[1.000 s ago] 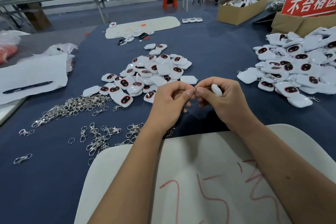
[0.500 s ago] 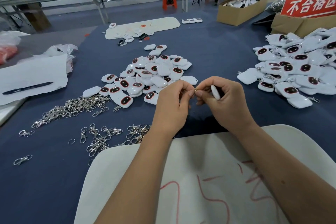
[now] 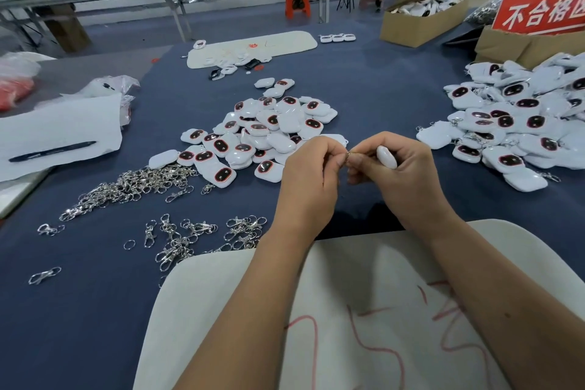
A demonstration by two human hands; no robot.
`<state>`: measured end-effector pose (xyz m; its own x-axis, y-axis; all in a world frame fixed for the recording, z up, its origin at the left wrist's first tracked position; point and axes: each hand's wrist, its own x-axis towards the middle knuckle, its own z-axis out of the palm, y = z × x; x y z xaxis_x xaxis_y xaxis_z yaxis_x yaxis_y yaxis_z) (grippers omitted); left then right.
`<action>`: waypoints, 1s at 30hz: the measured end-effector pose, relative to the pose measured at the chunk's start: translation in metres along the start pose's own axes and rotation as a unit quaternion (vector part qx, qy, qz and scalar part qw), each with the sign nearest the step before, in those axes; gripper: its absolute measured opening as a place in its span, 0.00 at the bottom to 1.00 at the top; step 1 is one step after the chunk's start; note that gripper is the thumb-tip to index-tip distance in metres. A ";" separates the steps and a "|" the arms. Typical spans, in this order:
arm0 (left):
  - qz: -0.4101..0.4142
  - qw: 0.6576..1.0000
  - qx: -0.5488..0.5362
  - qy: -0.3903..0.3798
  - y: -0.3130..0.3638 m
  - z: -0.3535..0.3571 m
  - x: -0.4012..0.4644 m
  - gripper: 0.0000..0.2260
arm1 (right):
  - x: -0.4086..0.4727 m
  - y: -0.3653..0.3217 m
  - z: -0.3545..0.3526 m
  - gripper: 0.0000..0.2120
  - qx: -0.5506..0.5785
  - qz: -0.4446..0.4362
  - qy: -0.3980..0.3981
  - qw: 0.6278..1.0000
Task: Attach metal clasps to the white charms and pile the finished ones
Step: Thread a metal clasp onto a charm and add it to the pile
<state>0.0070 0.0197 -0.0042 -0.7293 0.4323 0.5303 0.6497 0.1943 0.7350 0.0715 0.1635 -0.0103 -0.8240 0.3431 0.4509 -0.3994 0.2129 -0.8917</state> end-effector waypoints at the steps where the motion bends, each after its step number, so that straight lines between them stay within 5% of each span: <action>1: 0.003 1.000 0.007 0.003 0.000 0.000 0.000 0.07 | 0.001 0.000 0.000 0.02 -0.006 0.000 -0.005 1.000; 7: 0.022 0.999 0.047 -0.017 0.000 0.000 -0.001 0.07 | 0.007 0.004 0.004 0.17 -0.032 0.097 0.058 0.993; 11: 0.020 0.996 0.071 -0.041 -0.001 0.000 -0.001 0.07 | 0.012 0.009 0.001 0.08 0.057 0.175 0.081 0.980; 14: 0.014 0.995 0.074 -0.058 -0.003 0.000 -0.001 0.07 | 0.007 0.012 -0.002 0.14 -0.035 0.141 0.051 0.988; 19: 0.000 0.995 0.070 -0.070 -0.005 0.002 -0.001 0.08 | 0.008 0.010 -0.001 0.07 -0.078 0.065 0.095 0.990; 30: -0.016 0.991 0.071 -0.112 0.000 0.004 -0.002 0.08 | 0.010 0.013 0.003 0.08 -0.141 0.091 0.085 0.982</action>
<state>0.0094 0.0221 -0.0064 -0.6939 0.6058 0.3892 0.6625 0.3254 0.6747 0.0573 0.1673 -0.0174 -0.7826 0.5419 0.3065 -0.1050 0.3704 -0.9229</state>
